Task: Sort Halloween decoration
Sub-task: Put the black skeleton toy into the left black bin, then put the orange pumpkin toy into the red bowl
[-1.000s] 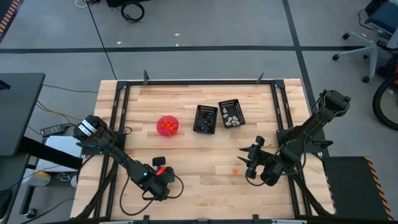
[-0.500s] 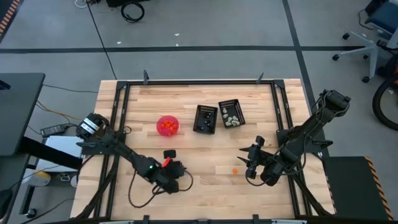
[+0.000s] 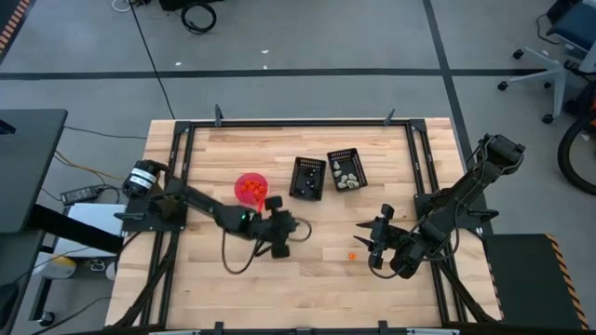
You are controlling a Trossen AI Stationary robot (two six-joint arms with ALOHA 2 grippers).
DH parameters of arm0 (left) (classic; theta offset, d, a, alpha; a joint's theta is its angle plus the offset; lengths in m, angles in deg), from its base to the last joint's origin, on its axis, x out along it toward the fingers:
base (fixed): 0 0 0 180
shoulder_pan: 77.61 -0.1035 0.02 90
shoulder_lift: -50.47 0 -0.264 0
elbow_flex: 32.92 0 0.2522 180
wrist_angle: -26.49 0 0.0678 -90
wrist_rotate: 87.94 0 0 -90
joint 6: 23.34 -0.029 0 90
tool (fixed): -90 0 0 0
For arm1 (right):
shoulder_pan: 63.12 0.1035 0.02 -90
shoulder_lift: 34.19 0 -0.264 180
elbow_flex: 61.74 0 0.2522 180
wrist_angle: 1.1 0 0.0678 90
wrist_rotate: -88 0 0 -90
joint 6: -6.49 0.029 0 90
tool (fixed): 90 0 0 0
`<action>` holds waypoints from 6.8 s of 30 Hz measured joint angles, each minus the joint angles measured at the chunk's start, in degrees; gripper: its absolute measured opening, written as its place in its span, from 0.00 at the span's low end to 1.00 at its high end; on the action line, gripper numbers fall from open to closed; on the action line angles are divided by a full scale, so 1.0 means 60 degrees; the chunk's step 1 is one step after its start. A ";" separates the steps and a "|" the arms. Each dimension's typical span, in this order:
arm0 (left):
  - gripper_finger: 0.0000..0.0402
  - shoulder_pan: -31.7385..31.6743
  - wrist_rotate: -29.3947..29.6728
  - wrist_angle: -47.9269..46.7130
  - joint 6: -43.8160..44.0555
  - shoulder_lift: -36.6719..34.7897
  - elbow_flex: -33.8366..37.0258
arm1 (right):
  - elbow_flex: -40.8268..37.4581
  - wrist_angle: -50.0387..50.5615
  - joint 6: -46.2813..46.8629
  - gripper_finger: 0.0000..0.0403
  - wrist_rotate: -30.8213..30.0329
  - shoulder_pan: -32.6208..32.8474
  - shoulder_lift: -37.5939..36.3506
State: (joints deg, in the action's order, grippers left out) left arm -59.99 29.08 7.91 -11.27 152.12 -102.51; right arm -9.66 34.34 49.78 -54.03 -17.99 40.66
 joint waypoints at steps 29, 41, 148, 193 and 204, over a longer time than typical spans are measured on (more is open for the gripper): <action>0.09 -0.2796 -0.1009 0.0256 -0.1502 -0.0007 -0.1293 | -0.1380 -0.2590 -0.1372 0.42 0.1579 -0.0494 0.0000; 0.09 -0.3756 -0.1635 0.0293 -0.1059 0.0027 -0.1297 | -0.1483 -0.3204 -0.1756 0.42 0.1942 -0.0572 0.0004; 0.46 -0.0454 -0.4053 0.5728 -0.3581 0.5693 -0.4966 | 0.1512 0.2711 0.3796 0.47 0.3024 0.1499 0.2892; 0.25 -0.1460 -0.5886 -0.3533 -0.5171 0.4812 -0.6608 | 0.1504 0.2408 0.4220 0.47 0.2914 0.1727 0.2969; 0.25 -0.1411 -0.5708 -0.5984 -0.5025 0.4336 -0.6592 | 0.1504 0.2335 0.4114 0.47 0.2871 0.1705 0.2969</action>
State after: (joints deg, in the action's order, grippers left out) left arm -68.45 -5.17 -28.00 -41.42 178.14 -142.06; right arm -0.63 48.34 74.47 -36.80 -7.77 58.47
